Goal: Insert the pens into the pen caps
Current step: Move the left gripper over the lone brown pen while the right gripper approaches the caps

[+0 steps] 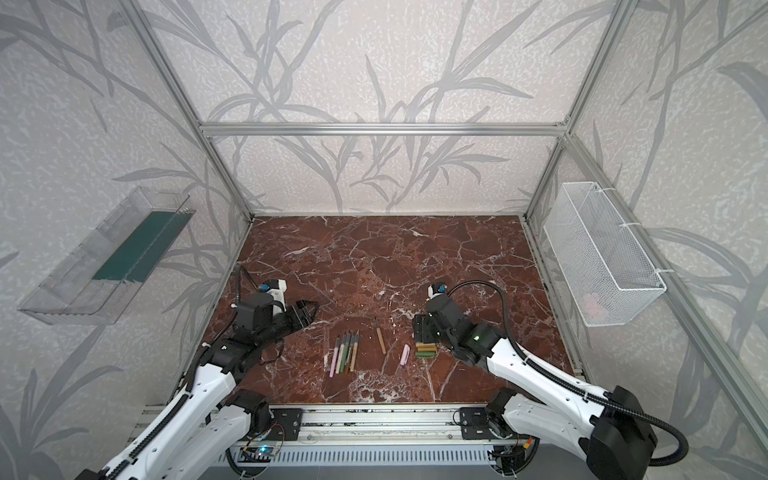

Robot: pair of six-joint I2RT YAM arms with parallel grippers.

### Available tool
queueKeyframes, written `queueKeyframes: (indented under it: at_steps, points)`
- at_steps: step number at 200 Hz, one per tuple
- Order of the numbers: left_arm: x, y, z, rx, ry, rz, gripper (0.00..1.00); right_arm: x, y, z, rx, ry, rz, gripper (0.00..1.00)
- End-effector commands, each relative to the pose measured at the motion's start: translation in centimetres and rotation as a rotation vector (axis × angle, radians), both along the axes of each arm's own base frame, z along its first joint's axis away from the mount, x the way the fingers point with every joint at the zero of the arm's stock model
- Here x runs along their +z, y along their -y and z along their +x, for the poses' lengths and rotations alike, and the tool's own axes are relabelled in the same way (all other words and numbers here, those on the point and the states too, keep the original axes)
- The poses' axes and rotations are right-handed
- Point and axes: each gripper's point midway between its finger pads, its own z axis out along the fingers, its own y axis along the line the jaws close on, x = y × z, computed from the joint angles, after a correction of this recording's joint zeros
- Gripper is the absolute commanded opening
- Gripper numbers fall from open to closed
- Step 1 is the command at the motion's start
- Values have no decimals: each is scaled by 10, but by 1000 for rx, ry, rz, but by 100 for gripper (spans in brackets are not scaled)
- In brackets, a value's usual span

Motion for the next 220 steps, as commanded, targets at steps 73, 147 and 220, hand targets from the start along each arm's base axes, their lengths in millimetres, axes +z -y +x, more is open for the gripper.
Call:
queueKeyframes:
  at_steps: [73, 147, 220]
  points:
    - [-21, 118, -23, -56, 24, 174, 31, -15, 40, 11, -283, 60, -33, 67]
    - [-32, 68, -36, 243, -174, 338, 39, -13, 47, 11, -300, 96, -21, 67]
    - [-61, 122, -40, 53, -261, 293, 36, -25, 44, 13, -286, 72, -56, 66]
